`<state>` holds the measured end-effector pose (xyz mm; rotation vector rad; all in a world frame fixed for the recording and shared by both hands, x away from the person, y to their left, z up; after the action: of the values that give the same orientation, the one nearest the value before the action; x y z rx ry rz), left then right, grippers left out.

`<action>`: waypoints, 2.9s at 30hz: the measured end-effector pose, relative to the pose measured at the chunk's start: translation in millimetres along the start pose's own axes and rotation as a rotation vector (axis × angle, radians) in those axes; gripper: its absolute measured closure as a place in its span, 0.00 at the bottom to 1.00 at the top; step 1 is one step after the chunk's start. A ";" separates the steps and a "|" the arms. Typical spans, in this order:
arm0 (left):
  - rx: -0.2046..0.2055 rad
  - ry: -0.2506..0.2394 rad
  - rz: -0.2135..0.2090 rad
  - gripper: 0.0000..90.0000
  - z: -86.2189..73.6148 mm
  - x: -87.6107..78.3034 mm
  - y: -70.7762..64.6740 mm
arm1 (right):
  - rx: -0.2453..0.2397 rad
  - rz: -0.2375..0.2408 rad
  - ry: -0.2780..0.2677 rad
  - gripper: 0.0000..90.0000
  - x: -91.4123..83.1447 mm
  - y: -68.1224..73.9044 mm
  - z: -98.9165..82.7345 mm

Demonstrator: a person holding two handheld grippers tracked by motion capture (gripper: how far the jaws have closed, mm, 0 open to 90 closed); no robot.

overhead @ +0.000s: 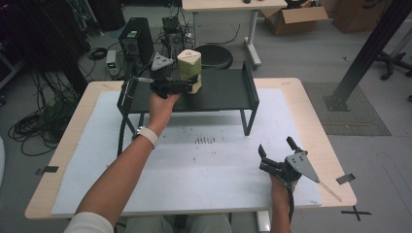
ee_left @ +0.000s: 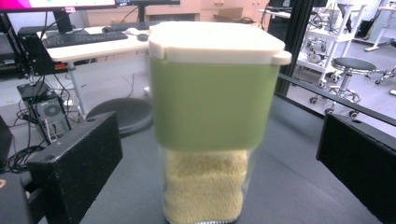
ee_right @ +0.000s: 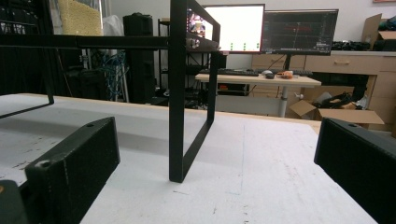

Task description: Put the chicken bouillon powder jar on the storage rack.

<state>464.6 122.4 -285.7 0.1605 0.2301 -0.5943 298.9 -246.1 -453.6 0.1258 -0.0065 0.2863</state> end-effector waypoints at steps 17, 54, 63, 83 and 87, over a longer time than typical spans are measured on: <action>0.047 -0.079 -0.026 0.00 -0.5 -44.5 -10.9 | 0.000 0.001 0.003 0.00 0.2 0.2 0.0; 0.000 -0.246 -0.022 0.00 -34.7 -161.9 17.9 | -0.004 0.000 0.012 0.00 1.0 0.6 0.1; -0.019 -0.264 0.009 0.00 -64.1 -184.6 30.7 | -0.012 0.000 0.010 0.00 1.0 1.1 0.0; -0.010 -0.281 0.122 0.00 -117.2 -215.1 49.0 | -0.020 -0.001 0.015 0.00 1.2 2.2 -0.2; -0.019 -0.273 0.145 0.00 -129.5 -216.6 52.8 | -0.023 -0.002 0.017 0.00 1.5 2.4 -0.2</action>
<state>298.7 309.2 -349.6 0.0756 -0.0400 -0.4639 299.6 -243.3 -453.4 0.1011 0.0072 0.2852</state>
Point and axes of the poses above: each handheld gripper's, and its own axes: x roughly forward along the jaws, z roughly out of its top, y roughly to its left, the point moved 1 cm from there along x, roughly forward along the jaws, and after that the axes turned 8 degrees about x, right-handed, at the moved point
